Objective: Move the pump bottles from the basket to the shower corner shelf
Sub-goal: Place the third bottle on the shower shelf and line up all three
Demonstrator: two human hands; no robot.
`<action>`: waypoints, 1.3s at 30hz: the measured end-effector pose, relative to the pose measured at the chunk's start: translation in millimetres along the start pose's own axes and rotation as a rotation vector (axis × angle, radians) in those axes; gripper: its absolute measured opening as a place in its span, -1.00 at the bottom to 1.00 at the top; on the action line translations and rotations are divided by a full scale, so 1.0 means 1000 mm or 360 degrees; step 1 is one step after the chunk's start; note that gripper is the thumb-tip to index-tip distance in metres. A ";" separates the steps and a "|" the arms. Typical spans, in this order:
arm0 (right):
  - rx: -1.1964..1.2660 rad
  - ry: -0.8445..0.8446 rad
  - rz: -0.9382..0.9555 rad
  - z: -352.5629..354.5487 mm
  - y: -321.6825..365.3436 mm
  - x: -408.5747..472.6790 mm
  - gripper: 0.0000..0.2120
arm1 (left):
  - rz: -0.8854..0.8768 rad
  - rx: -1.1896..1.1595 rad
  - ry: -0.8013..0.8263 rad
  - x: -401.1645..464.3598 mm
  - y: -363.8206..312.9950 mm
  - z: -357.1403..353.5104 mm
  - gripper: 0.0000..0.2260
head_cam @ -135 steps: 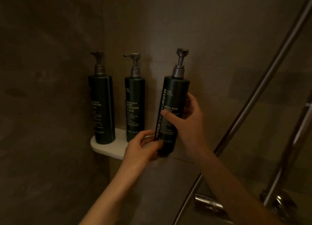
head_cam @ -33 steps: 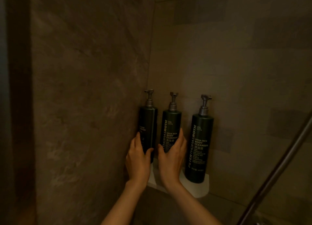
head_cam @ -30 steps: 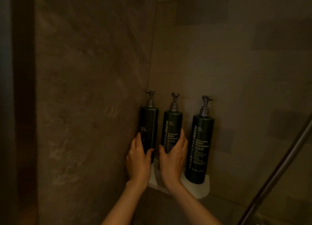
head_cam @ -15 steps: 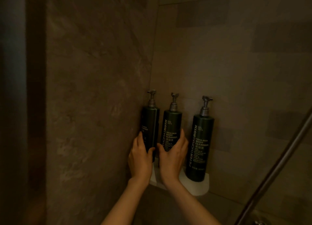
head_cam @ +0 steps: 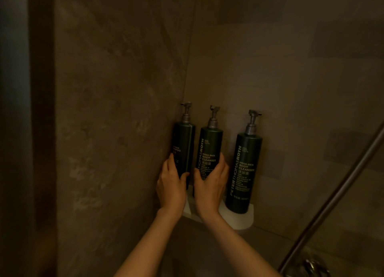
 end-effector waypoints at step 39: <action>0.0233 0.0020 -0.0178 0.075 -0.045 0.027 -0.31 | -0.0114 -0.0173 0.0143 -0.024 -0.053 -0.025 -0.30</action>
Point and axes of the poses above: each hand's wrist, its own x-axis towards the middle knuckle, its own z-axis out of the back of the hand, y = z × x, the point moved 3 cm from there along x, towards the middle knuckle, and after that the axes turned 9 degrees about -x, right-handed, at the moved point
